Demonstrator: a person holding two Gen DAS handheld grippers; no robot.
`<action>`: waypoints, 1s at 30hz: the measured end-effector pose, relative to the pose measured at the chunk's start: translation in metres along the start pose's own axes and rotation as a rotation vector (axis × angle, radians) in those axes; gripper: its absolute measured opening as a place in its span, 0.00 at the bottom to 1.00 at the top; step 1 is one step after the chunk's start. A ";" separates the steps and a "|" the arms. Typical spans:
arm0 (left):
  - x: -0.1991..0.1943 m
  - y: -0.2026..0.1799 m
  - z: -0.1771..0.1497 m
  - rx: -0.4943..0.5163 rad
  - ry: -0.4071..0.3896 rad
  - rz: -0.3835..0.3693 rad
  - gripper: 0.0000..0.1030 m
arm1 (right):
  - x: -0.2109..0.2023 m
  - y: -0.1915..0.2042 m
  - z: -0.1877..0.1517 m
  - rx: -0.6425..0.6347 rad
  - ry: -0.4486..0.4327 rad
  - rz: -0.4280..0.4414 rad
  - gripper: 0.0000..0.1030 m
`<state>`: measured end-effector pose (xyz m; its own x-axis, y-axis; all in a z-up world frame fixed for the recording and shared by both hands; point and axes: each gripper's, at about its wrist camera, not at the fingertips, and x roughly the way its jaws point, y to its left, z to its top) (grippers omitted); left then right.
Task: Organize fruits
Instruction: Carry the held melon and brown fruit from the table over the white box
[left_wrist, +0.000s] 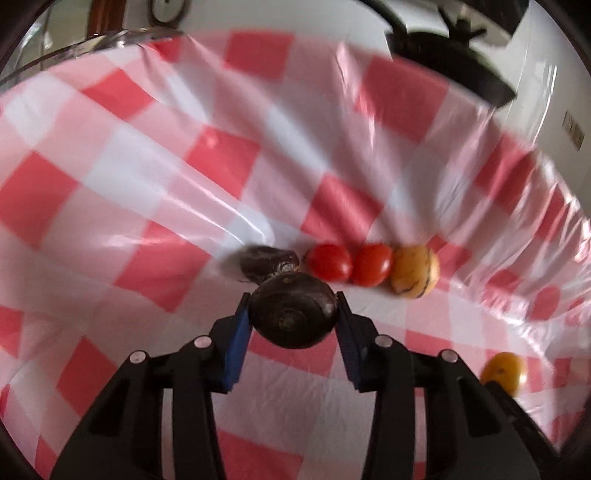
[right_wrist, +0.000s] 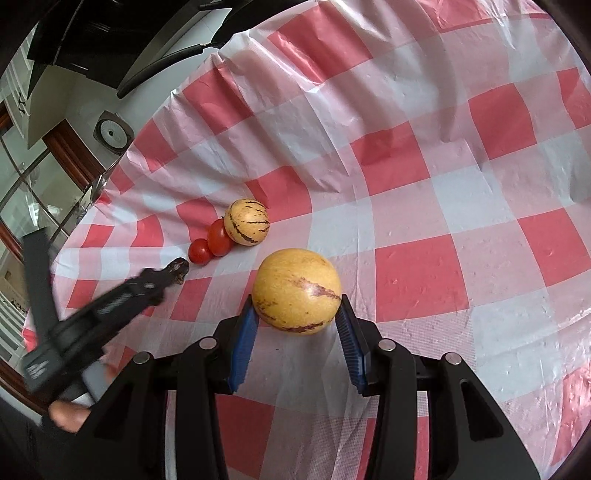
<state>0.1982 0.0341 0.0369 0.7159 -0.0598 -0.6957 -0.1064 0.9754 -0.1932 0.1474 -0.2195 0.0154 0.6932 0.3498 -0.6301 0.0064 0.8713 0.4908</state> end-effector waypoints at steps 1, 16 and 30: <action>-0.007 0.005 -0.003 -0.008 -0.010 -0.005 0.42 | 0.000 0.000 0.000 0.001 0.002 0.000 0.42; -0.063 0.017 -0.066 -0.062 -0.013 -0.098 0.42 | 0.000 -0.001 0.000 0.002 0.001 0.000 0.42; -0.054 0.008 -0.066 -0.011 -0.015 -0.075 0.42 | 0.000 -0.001 0.000 0.003 0.003 0.000 0.42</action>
<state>0.1133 0.0307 0.0271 0.7322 -0.1295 -0.6686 -0.0595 0.9658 -0.2522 0.1477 -0.2204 0.0146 0.6914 0.3511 -0.6314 0.0085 0.8700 0.4930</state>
